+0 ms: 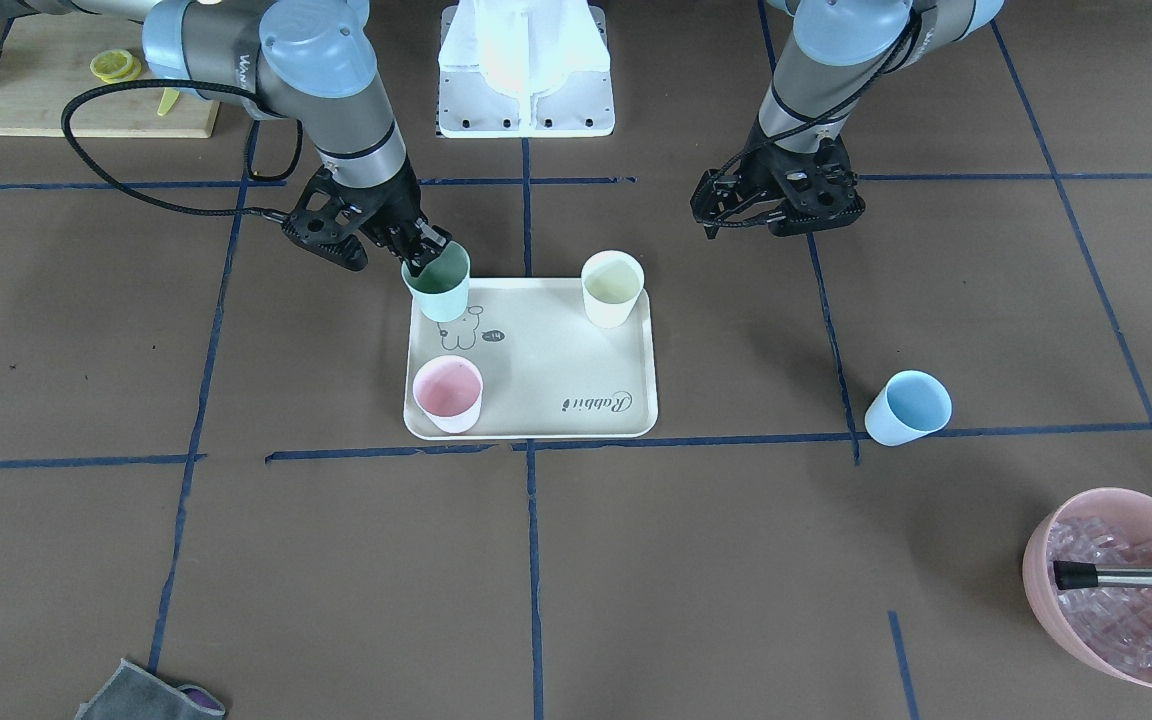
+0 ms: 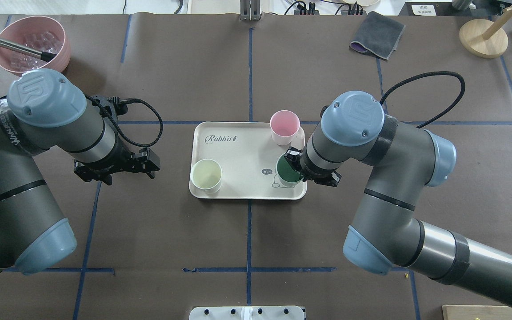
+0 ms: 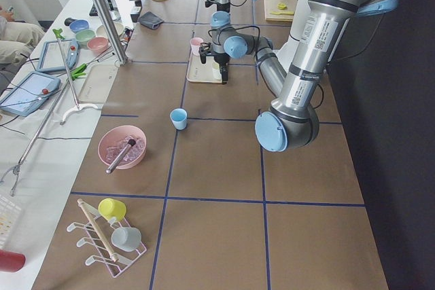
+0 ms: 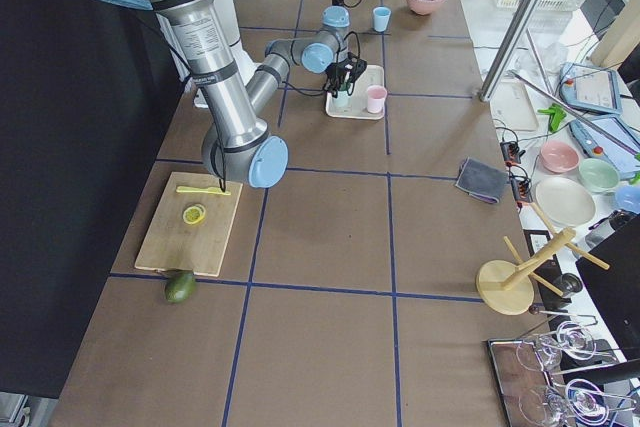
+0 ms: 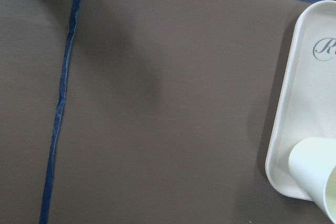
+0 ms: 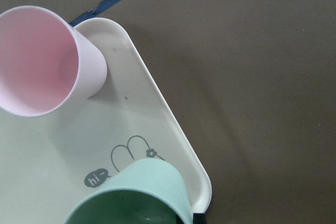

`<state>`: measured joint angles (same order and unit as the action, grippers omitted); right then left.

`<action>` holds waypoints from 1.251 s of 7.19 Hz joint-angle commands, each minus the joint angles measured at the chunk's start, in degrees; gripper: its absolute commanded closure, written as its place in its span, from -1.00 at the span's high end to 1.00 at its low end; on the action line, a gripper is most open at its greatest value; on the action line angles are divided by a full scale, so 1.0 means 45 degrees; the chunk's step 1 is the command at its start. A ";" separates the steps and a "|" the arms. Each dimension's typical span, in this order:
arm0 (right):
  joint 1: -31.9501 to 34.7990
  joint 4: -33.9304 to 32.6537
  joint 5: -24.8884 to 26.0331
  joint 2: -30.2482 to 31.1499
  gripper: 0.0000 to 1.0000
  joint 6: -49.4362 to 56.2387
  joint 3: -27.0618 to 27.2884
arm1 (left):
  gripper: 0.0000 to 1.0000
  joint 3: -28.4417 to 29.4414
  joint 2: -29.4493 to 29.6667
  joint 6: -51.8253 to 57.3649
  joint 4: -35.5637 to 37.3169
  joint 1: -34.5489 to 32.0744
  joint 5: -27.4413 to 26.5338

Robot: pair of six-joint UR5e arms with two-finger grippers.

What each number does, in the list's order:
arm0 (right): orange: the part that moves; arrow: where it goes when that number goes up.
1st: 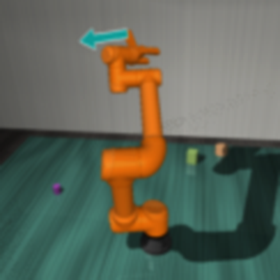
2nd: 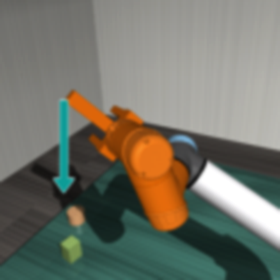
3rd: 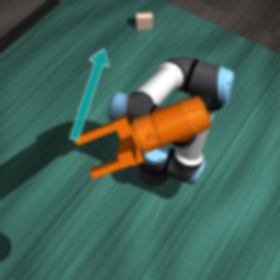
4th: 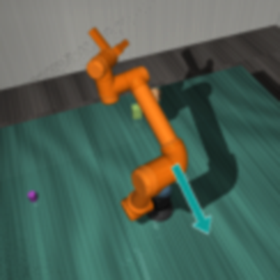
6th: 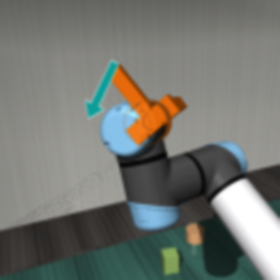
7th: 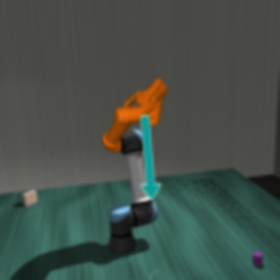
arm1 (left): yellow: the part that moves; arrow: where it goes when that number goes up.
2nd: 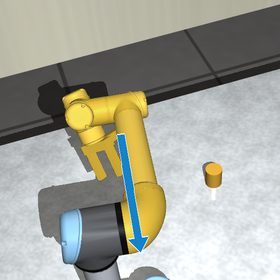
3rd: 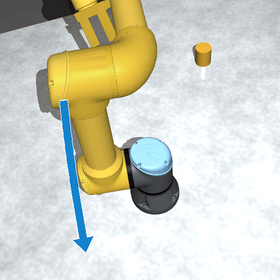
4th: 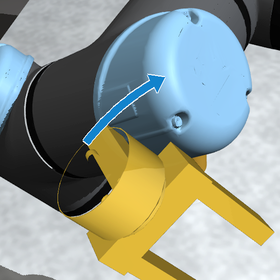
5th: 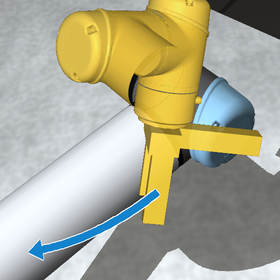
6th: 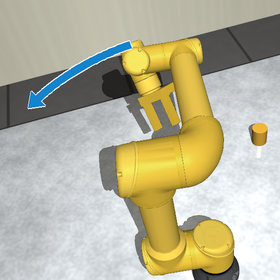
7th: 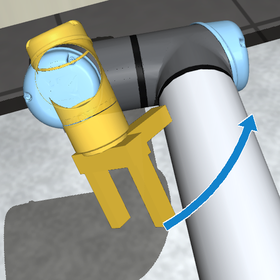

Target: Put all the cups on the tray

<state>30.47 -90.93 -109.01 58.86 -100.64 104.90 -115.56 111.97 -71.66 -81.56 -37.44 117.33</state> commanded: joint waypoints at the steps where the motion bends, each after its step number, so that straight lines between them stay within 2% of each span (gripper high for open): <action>1: -0.0246 0.0418 0.0825 -0.0112 -0.67 -0.0292 -0.0591 | 1.00 0.0017 0.0000 0.0006 -0.0019 0.0000 0.0000; 2: -0.0247 0.0596 0.0768 -0.0015 0.14 -0.0233 -0.0595 | 1.00 0.0075 0.0000 0.0026 -0.0019 0.0000 0.0000; 3: -0.0266 0.0578 0.0787 0.0005 0.79 -0.0136 -0.0596 | 1.00 0.0114 0.0000 0.0026 -0.0058 0.0020 0.0000; 4: -0.0131 0.0481 0.0652 0.0025 0.99 0.0059 -0.0499 | 1.00 0.0115 0.0000 0.0026 -0.0059 0.0020 0.0000; 6: 0.1073 0.0422 -0.0824 0.0180 0.99 0.1634 -0.0149 | 1.00 0.0115 0.0000 0.0123 -0.0078 -0.0019 0.0000; 8: 0.3316 -0.0122 -0.3284 0.1773 0.99 0.5526 0.1097 | 1.00 0.0153 -0.0175 0.1362 0.0038 -0.0911 0.0000; 9: 0.4236 -0.0280 -0.3836 0.2769 0.99 0.7579 0.1432 | 1.00 0.0212 -0.0852 0.2630 0.0020 -0.1807 0.0174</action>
<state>44.03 -91.07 -121.89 66.16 -77.95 108.91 -114.85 110.63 -65.85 -81.54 -41.40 117.50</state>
